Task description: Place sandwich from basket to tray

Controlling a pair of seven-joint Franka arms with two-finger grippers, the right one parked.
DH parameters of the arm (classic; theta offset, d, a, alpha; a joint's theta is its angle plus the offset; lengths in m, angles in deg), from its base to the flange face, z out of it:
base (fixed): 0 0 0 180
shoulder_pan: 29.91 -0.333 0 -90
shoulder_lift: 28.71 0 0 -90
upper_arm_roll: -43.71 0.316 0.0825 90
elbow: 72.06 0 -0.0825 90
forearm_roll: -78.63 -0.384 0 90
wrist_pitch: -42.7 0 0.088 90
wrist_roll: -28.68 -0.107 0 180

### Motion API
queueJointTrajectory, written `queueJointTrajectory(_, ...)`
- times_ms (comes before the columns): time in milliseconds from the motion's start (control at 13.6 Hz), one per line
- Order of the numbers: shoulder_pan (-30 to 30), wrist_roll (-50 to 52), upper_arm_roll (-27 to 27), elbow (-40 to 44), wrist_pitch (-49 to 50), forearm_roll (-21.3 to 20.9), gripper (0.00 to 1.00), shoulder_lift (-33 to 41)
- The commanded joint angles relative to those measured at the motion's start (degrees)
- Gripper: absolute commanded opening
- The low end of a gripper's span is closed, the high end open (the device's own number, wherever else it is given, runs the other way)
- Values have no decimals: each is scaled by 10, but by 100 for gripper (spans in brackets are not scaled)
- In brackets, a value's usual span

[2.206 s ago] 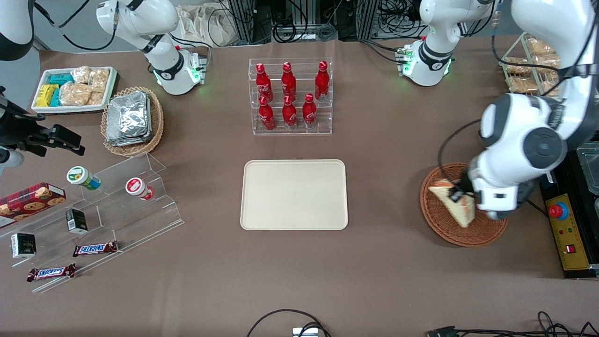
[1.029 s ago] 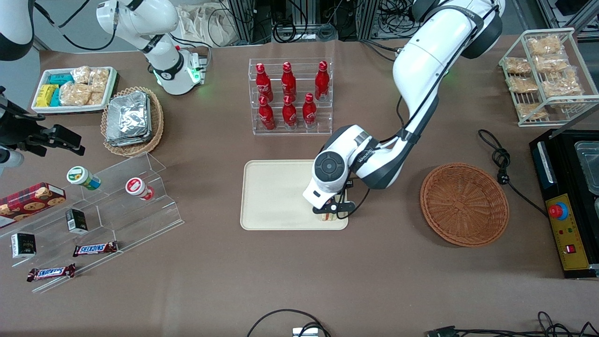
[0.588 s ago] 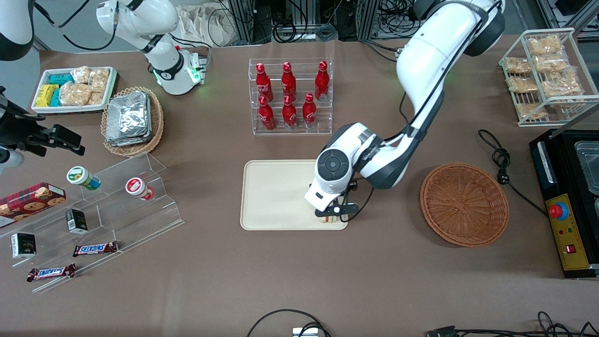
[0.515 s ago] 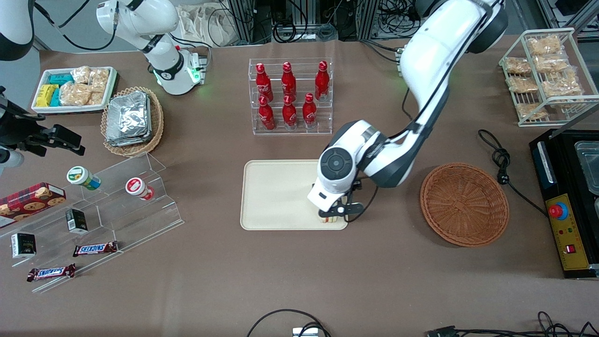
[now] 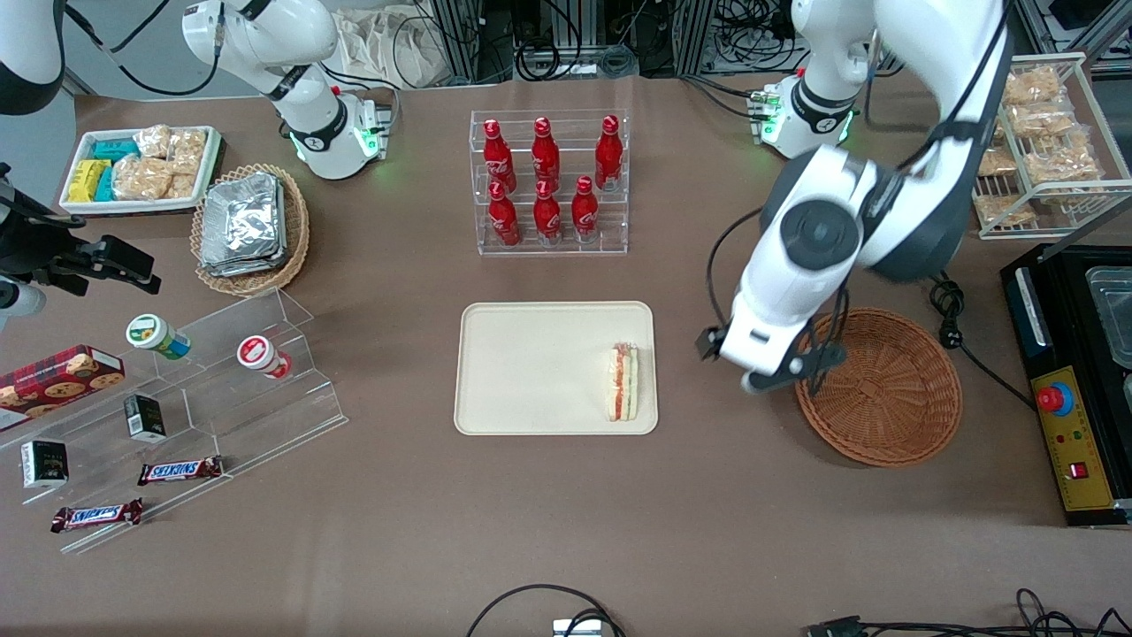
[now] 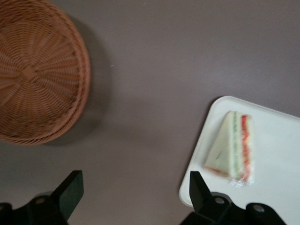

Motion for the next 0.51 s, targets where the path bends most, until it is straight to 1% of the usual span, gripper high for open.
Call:
queueJointTrajectory(0,-56,-90,-3,-108,-6,42,100,112)
queueJointTrajectory(74,-83,-132,-2,-100,21,54,100,122)
queueJointTrajectory(221,-127,-203,-2,-63,61,56,100,123)
queueJointTrajectory(294,-143,-221,-1,-47,73,56,100,121)
queueJointTrajectory(441,-179,-262,-1,-41,75,56,100,123)
